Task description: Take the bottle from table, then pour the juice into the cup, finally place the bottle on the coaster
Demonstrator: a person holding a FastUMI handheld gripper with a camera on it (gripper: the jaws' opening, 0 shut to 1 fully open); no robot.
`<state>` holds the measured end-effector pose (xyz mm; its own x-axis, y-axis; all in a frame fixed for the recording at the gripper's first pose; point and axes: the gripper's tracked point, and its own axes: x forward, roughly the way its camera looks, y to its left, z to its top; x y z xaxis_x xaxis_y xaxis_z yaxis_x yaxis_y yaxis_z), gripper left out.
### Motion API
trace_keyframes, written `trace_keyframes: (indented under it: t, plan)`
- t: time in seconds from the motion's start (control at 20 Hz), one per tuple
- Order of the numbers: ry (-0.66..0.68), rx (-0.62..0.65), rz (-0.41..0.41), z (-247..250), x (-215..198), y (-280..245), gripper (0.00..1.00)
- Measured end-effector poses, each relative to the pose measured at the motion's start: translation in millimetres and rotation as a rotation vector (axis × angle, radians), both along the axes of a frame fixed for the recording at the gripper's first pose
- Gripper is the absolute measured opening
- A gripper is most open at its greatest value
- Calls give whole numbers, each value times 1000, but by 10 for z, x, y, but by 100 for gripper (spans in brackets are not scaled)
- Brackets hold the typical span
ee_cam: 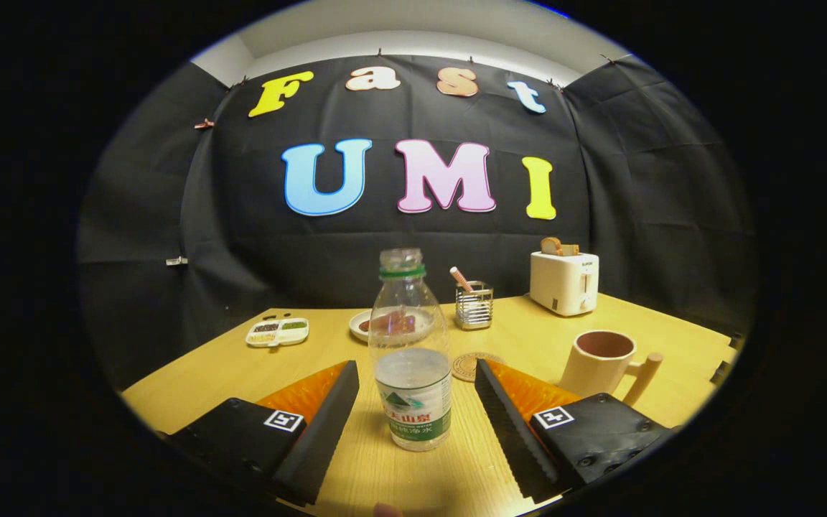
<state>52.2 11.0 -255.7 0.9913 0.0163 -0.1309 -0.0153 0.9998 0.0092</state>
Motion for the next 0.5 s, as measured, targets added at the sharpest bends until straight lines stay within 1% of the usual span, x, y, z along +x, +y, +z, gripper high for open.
trace_keyframes:
  t: [0.25,0.45,0.5]
  plan:
    - [-13,-9,1,-122,238,-55,100]
    - [-3,-47,17,-240,355,-86,100]
    - [-2,-40,35,-252,357,-32,97]
